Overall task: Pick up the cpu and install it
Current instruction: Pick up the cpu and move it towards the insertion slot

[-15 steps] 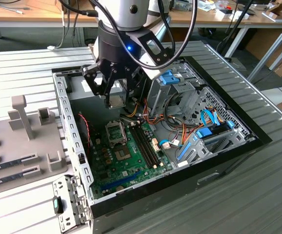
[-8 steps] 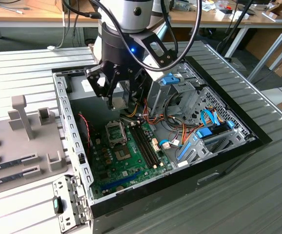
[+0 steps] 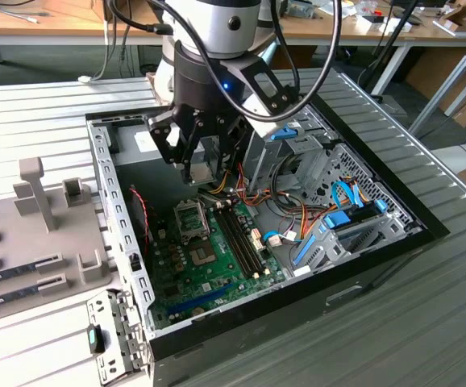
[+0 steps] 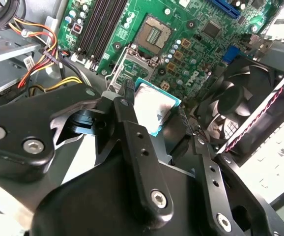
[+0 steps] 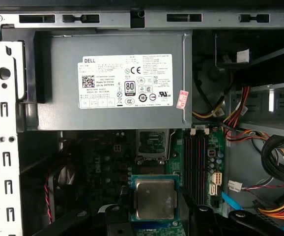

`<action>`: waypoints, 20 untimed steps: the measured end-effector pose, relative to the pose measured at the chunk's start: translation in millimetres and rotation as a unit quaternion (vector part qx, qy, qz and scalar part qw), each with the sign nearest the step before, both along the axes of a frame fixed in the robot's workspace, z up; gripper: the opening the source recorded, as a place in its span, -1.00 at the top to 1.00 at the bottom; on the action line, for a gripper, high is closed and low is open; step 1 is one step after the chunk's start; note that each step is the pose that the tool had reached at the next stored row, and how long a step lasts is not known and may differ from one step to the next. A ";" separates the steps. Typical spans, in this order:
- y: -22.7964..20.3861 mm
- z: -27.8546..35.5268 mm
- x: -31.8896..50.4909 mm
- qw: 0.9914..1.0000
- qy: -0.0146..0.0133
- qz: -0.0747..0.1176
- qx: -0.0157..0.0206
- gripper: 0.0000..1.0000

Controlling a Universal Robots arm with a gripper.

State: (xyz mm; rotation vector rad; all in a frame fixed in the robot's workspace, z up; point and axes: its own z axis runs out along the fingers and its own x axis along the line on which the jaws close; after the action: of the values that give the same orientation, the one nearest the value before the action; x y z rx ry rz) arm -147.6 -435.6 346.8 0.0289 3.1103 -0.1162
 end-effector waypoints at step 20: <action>-8.4 -3.4 10.4 1.000 0.000 0.000 -0.005 0.05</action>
State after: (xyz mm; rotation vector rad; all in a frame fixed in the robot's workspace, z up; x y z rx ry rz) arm -137.1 -444.0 343.3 0.0286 3.1097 -0.1326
